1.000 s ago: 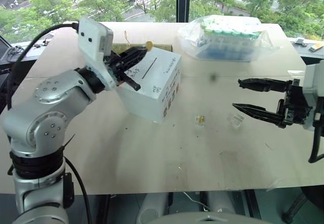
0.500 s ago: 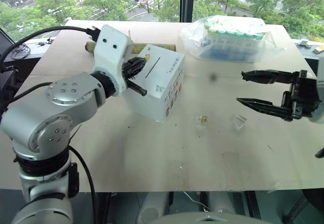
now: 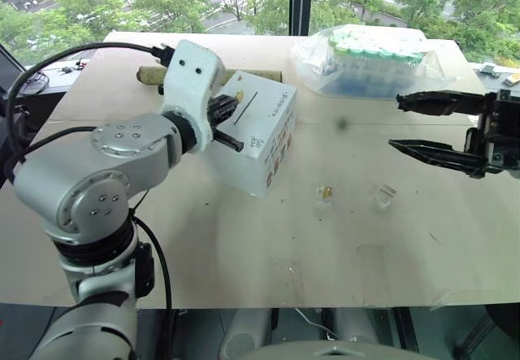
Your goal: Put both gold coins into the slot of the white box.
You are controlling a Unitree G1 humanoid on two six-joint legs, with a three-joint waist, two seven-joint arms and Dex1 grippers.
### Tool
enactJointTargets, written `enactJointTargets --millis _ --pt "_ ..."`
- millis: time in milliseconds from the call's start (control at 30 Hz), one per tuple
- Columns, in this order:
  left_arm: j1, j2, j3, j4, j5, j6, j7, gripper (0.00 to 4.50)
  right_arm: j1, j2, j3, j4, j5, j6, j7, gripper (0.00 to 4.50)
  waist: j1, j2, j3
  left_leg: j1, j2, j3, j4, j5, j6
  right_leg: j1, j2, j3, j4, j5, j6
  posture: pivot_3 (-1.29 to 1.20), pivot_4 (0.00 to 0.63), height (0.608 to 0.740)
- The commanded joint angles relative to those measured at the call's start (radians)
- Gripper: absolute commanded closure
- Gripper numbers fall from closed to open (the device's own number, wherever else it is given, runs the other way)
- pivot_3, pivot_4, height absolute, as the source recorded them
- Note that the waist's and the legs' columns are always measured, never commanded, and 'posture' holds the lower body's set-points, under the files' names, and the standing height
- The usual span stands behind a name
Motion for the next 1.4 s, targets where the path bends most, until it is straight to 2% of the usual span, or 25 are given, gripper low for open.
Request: enactJointTargets --millis 33,567,1400 --pt "-0.024 -0.005 0.009 -0.015 0.026 0.021 -0.019 4.5 -0.008 -0.015 -0.036 -0.022 0.018 -0.001 -0.004 1.9 0.0 0.0 0.0 0.0 0.0 0.0 0.0 0.0 0.0 0.0 0.0 0.0 0.0 0.0 0.0 0.0 0.15 0.74" --pt "-0.011 -0.014 0.005 -0.012 0.062 0.05 -0.074 4.5 0.024 -0.014 -0.06 -0.032 0.012 -0.011 0.007 1.9 0.0 0.0 0.0 0.0 0.0 0.0 0.0 0.0 0.0 0.0 0.0 0.0 0.0 0.0 0.0 0.0 0.15 0.74" --pt "-0.011 -0.049 0.008 0.028 0.06 0.05 -0.029 4.5 0.014 0.007 -0.082 -0.023 0.031 -0.027 -0.019 1.9 0.0 0.0 0.0 0.0 0.0 0.0 0.0 0.0 0.0 0.0 0.0 0.0 0.001 0.0 0.0 0.0 0.15 0.74"
